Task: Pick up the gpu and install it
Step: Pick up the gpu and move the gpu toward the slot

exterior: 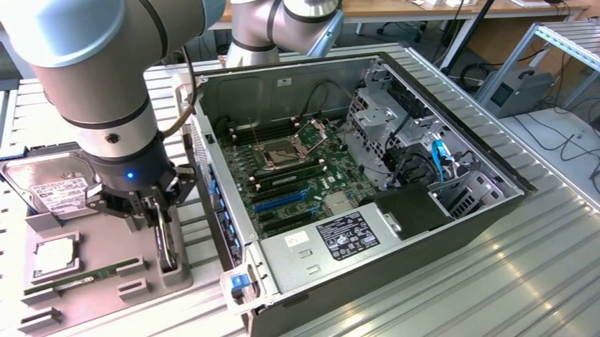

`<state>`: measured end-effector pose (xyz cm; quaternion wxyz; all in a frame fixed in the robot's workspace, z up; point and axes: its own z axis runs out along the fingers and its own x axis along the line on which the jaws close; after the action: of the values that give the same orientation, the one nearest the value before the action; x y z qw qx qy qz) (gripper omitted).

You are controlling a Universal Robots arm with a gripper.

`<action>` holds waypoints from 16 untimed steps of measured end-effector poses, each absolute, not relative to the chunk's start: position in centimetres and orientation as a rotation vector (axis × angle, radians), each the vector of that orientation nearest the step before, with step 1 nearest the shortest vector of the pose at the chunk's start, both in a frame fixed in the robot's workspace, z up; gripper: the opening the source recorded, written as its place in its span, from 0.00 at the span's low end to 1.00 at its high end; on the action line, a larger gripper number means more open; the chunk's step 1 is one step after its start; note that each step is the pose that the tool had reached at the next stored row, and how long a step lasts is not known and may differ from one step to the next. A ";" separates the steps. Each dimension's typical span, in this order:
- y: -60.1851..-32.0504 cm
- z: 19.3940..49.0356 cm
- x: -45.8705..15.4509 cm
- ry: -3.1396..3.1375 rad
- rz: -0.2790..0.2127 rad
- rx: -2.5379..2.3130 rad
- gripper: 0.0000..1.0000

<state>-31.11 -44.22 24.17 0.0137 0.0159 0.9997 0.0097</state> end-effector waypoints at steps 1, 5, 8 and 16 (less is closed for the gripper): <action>-44.2 24.2 -31.1 3.114 0.030 0.049 0.27; -44.1 24.2 -31.1 3.114 0.030 0.049 0.27; -44.1 24.5 -31.1 3.114 0.038 0.050 0.27; -44.1 26.8 -31.1 3.113 0.108 0.051 0.27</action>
<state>-31.12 -44.10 26.84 0.0132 0.0162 0.9992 0.0346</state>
